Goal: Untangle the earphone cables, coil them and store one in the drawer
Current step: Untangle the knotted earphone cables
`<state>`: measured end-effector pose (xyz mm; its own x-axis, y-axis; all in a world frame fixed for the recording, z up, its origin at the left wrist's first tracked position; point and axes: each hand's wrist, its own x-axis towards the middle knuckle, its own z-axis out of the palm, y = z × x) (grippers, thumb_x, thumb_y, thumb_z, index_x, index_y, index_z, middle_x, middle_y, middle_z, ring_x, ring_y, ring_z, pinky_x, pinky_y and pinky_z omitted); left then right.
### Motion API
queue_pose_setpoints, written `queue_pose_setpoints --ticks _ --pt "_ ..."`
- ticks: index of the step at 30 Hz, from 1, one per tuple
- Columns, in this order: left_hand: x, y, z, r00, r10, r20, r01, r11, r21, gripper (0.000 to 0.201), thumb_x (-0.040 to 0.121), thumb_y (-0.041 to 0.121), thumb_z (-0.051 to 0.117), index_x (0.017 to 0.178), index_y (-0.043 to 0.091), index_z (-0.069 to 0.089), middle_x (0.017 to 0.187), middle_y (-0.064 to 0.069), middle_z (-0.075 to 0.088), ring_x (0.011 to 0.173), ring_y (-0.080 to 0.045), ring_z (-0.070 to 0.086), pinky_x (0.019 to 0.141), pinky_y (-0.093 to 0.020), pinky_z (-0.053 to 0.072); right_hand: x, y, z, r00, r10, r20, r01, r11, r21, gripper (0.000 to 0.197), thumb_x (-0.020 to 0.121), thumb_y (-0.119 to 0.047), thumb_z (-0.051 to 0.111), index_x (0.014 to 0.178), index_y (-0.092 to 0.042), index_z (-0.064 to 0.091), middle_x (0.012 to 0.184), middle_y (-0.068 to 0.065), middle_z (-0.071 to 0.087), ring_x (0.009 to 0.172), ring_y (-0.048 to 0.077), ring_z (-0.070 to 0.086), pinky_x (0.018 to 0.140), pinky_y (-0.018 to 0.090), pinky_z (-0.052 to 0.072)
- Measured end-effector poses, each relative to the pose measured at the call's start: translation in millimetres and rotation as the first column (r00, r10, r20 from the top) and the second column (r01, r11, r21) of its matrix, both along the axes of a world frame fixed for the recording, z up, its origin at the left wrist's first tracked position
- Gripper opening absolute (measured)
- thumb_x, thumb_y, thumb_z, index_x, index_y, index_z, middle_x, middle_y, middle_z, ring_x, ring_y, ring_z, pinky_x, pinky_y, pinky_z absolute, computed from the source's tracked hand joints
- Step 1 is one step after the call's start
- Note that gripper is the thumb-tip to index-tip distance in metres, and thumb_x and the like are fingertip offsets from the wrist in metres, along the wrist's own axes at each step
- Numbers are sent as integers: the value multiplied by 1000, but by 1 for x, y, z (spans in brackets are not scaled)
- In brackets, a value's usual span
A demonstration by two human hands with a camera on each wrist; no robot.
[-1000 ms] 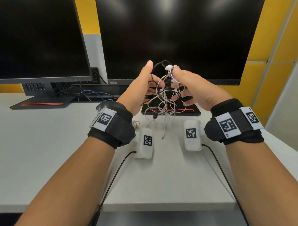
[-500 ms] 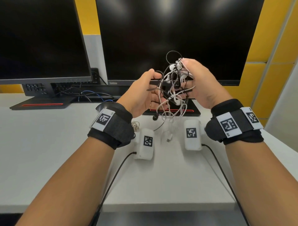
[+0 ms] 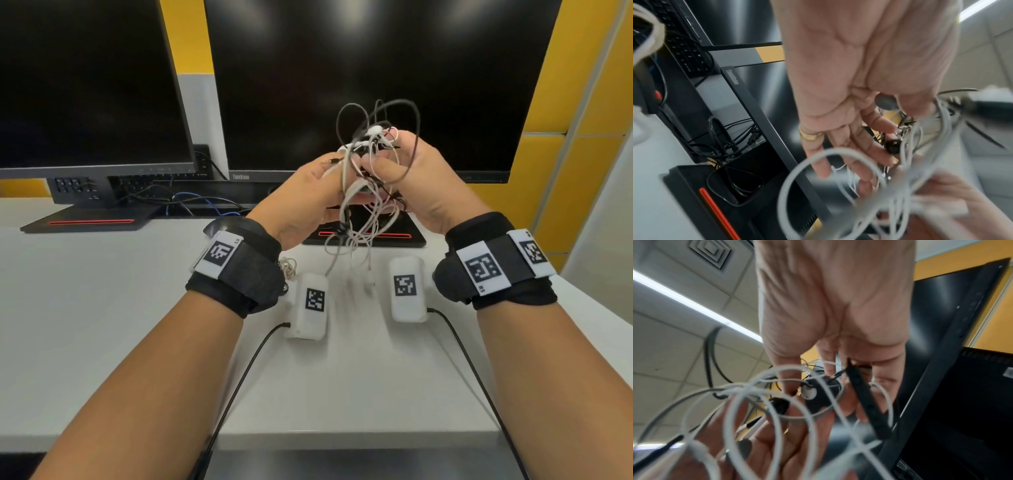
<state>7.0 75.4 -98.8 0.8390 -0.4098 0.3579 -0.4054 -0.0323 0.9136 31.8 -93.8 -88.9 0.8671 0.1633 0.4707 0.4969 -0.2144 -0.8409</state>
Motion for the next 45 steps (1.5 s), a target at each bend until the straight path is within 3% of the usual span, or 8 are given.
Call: queue_pose_setpoints --ticks 9,16,21,26,29,35,39,45 --pt "7 4 -2 957 -174 -232 95 944 -316 59 99 56 25 102 15 66 65 -5 49 61 -16 44 59 -29 50 2 -10 -1 988 -153 16 152 954 -257 50 88 -12 70 132 -27 53 114 -1 60 80 16 65 61 28 54" --pt "11 12 -3 983 -16 -184 -25 976 -218 28 95 31 51 115 11 49 74 -8 56 47 -11 36 44 -20 32 10 -20 2 892 -446 -79 450 891 56 33 97 -3 39 113 -22 61 112 8 60 92 23 68 69 39 61" --pt "7 7 -1 977 30 -213 -75 975 -208 43 102 46 34 97 11 57 80 -12 63 54 -16 43 49 -23 38 10 -21 3 885 -461 -59 455 885 -94 42 91 -8 44 129 -23 56 117 -4 50 108 17 50 94 42 49" --pt "4 3 -2 981 43 -188 -52 998 -41 57 98 59 25 101 16 62 103 -6 66 86 -20 63 85 -43 52 -2 -5 7 980 -190 -53 182 975 -129 33 89 -5 49 112 -27 60 113 -7 57 114 16 53 93 36 45" --pt "2 2 -4 989 11 -148 -11 1000 0 63 91 69 27 110 20 61 106 1 67 89 -14 62 83 -39 51 -6 -5 6 995 9 -95 -26 983 -180 43 87 -1 51 119 -29 55 121 -5 63 119 18 57 98 43 46" --pt "2 5 0 992 58 -116 -68 995 -79 54 92 66 26 115 26 54 132 -6 51 110 -26 62 81 -43 57 -7 -5 0 987 -121 -103 60 881 -469 29 94 -34 62 120 -22 59 91 2 69 81 19 63 69 30 49" --pt "7 8 2 972 126 -197 -142 987 -73 50 95 63 29 105 21 56 114 -5 62 82 -19 64 70 -33 53 -1 -5 5 947 -266 -178 222 946 -236 37 102 -34 42 83 -13 66 64 3 51 57 14 46 53 24 36" --pt "8 10 -4 986 162 -31 -145 942 304 13 89 13 66 95 18 55 78 1 59 56 -6 47 48 -18 36 -5 -15 11 952 -113 -284 219 900 377 26 101 -20 40 91 -8 60 54 5 63 51 16 56 47 22 41"
